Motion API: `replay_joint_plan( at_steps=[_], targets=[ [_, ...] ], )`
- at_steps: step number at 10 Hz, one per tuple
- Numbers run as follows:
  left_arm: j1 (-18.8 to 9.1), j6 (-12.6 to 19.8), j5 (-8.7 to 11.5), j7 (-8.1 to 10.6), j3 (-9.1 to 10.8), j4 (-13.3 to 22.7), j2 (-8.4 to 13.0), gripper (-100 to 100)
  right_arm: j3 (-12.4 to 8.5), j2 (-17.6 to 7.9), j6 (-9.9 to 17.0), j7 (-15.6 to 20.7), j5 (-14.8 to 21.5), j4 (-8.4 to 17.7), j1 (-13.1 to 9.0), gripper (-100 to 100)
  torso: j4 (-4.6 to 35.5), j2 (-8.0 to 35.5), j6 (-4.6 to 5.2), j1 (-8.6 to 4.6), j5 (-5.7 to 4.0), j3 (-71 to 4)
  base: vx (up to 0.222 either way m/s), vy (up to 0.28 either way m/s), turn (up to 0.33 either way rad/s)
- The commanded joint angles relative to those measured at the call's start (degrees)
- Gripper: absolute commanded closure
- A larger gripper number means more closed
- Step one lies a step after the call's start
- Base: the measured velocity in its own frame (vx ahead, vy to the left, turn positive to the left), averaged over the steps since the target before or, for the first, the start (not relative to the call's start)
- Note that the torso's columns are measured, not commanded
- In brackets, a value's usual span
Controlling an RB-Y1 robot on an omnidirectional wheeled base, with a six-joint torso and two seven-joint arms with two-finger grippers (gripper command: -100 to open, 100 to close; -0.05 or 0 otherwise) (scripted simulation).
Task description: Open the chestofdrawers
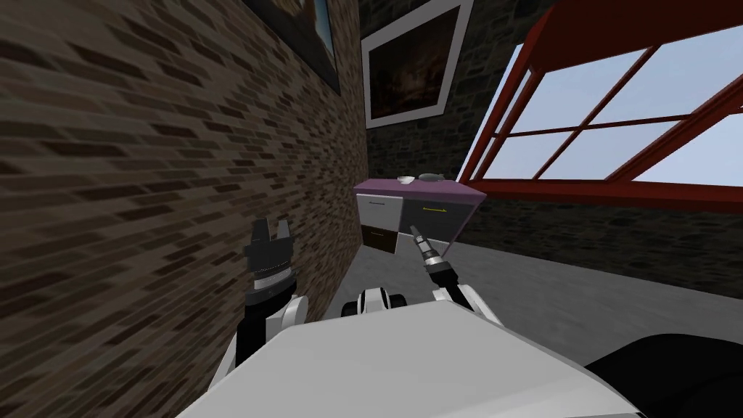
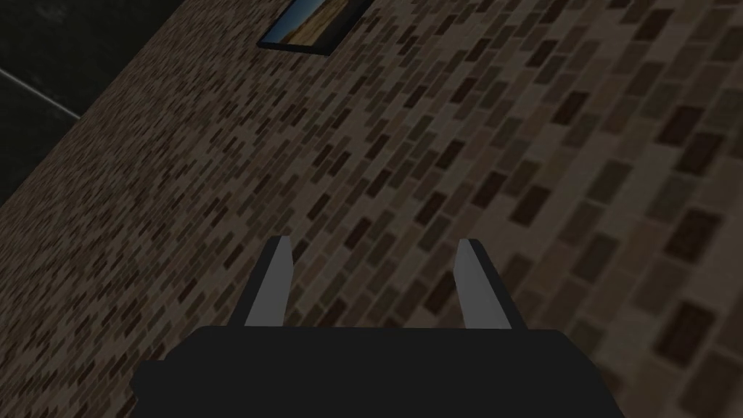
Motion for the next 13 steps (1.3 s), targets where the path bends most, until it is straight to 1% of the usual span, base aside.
replay_joint_plan(
  at_steps=[1, 2, 3, 4, 5, 6, 7, 8, 9, 10, 11, 12, 13],
  targets=[
    [-0.01, 0.0, 0.0, 0.0, 0.0, 0.0, 0.0, 0, -0.6, -0.97, 3.86, 0.01, 2.87, 1.39, 0.07, -100, -0.01, -0.05, -0.05, 0.03, 0.0, -0.03, 0.034, 0.004, 0.114],
    [0.0, 0.0, 0.0, 0.0, 0.0, 0.0, 0.0, 0, -0.98, -1.53, 5.57, 0.23, 5.48, 2.75, 0.26, -100, -0.01, -0.03, 0.0, 0.0, 0.0, -0.02, 0.036, 0.006, 0.182],
    [0.0, 0.0, 0.0, 0.0, 0.0, 0.0, 0.0, 0, -0.98, -1.53, 6.87, 0.23, 5.66, 2.75, 0.26, -100, -0.01, -0.02, -0.03, 0.02, 0.0, -0.01, 0.036, 0.008, 0.138],
    [0.0, 0.0, 0.0, 0.0, 0.0, 0.0, 0.0, 0, -1.35, -2.06, 8.77, 0.44, 8.19, 4.18, 0.45, -100, 0.0, -0.01, -0.01, 0.03, 0.01, 0.0, 0.039, 0.008, 0.223],
    [0.0, 0.0, 0.0, 0.0, 0.0, 0.0, 0.0, 0, -1.35, -2.06, 10.56, 0.44, 8.59, 4.18, 0.45, -100, 0.0, -0.02, -0.04, 0.05, 0.0, 0.0, 0.037, 0.006, 0.125],
    [0.0, 0.0, 0.0, 0.0, 0.0, 0.0, 0.0, 0, -1.73, -2.57, 12.41, 0.66, 11.21, 5.65, 0.64, -100, 0.0, 0.0, 0.01, 0.01, 0.0, 0.0, 0.051, 0.013, 0.221],
    [0.0, 0.0, 0.0, 0.0, 0.0, 0.0, 0.0, 0, -1.73, -2.57, 13.69, 0.66, 11.63, 5.65, 0.64, -100, -0.01, -0.06, -0.04, 0.02, 0.0, -0.02, 0.048, 0.003, 0.18],
    [0.0, 0.0, 0.0, 0.0, 0.0, 0.0, 0.0, 0, -1.73, -2.57, 14.14, 0.66, 11.63, 5.65, 0.64, -100, -0.01, -0.03, -0.01, 0.0, 0.0, -0.02, 0.02, -0.004, 0.013],
    [0.01, 0.0, 0.0, 0.0, 0.0, 0.0, 0.0, 0, -2.11, -3.07, 16.22, 0.86, 14.27, 7.19, 0.82, -100, 0.01, 0.06, 0.01, 0.0, 0.0, 0.04, 0.031, 0.001, 0.295],
    [-0.01, 0.0, 0.0, 0.0, 0.0, 0.0, 0.0, 0, -2.11, -3.07, 17.48, 0.86, 14.75, 7.19, 0.82, -100, 0.01, 0.02, -0.07, 0.03, 0.0, 0.03, 0.037, -0.002, 0.133],
    [0.01, 0.0, 0.0, 0.0, 0.0, 0.0, 0.0, 0, -2.47, -3.58, 19.3, 1.04, 16.98, 8.78, 0.99, -100, -0.01, -0.02, 0.01, 0.02, 0.01, -0.01, 0.043, 0.014, 0.233],
    [0.0, 0.0, 0.0, 0.0, 0.0, 0.0, 0.0, 0, -2.47, -3.58, 21.25, 1.04, 17.94, 8.78, 0.99, -100, -0.01, -0.05, -0.04, 0.07, 0.01, -0.03, 0.043, 0.005, 0.143],
    [0.01, 0.0, 0.0, 0.0, 0.0, 0.0, 0.0, 0, -2.47, -3.58, 21.71, 1.04, 17.94, 8.78, 0.99, -100, -0.01, -0.03, 0.01, 0.03, 0.01, -0.02, 0.024, -0.001, -0.013]
  ],
)
